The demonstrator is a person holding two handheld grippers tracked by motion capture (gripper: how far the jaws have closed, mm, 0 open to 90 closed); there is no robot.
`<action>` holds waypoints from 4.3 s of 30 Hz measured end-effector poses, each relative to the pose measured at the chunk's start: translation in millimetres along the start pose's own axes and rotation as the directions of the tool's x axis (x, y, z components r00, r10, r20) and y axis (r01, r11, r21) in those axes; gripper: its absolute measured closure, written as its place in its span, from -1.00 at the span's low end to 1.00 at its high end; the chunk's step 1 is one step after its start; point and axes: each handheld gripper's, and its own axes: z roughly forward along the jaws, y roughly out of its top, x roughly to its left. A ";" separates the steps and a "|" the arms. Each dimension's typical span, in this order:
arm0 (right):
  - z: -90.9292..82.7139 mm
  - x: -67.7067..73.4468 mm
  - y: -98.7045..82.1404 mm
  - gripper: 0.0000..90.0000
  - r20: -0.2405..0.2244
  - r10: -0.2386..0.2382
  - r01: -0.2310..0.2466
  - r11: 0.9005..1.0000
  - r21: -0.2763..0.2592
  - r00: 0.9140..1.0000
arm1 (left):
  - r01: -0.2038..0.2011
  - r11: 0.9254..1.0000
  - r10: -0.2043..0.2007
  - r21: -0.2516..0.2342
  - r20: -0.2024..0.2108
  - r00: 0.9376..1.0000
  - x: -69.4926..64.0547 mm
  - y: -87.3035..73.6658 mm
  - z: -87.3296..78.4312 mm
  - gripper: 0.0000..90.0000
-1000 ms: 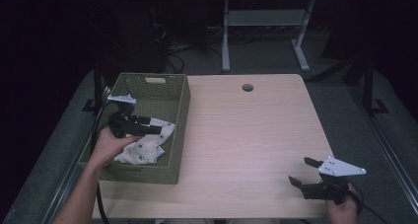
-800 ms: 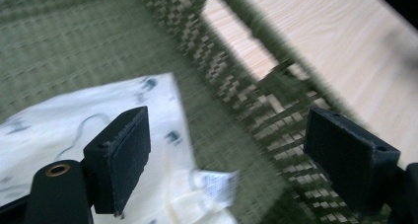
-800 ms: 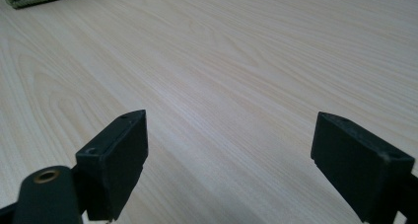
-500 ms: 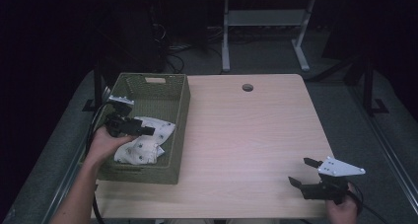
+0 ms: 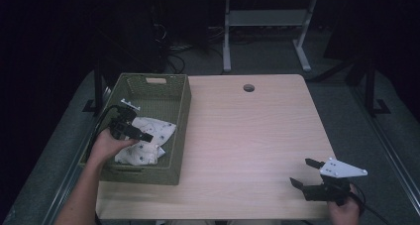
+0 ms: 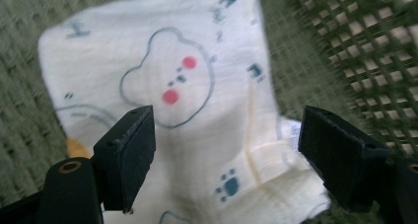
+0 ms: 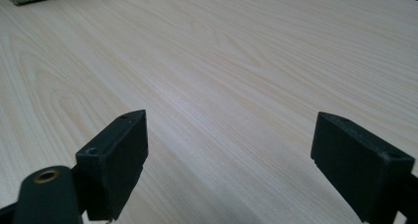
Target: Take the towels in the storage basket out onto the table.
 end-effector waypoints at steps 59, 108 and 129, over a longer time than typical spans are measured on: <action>-5.5 -1.3 -0.7 -0.69 0.009 0.000 0.000 1.000 -0.016 1.000 | 0.059 0.980 -0.050 0.191 -0.051 0.997 -2.5 5.2 25.1 0.71; -10.1 -1.4 -0.9 -0.69 0.030 0.004 -0.003 1.000 -0.029 1.000 | 0.397 0.778 -0.161 -0.487 0.456 0.875 -2.8 -35.8 -69.1 0.70; -9.0 -3.1 -1.6 -0.69 0.026 0.011 -0.010 0.999 -0.035 1.000 | 0.351 0.784 -0.061 -0.513 0.498 0.865 -30.6 -8.4 -80.8 0.70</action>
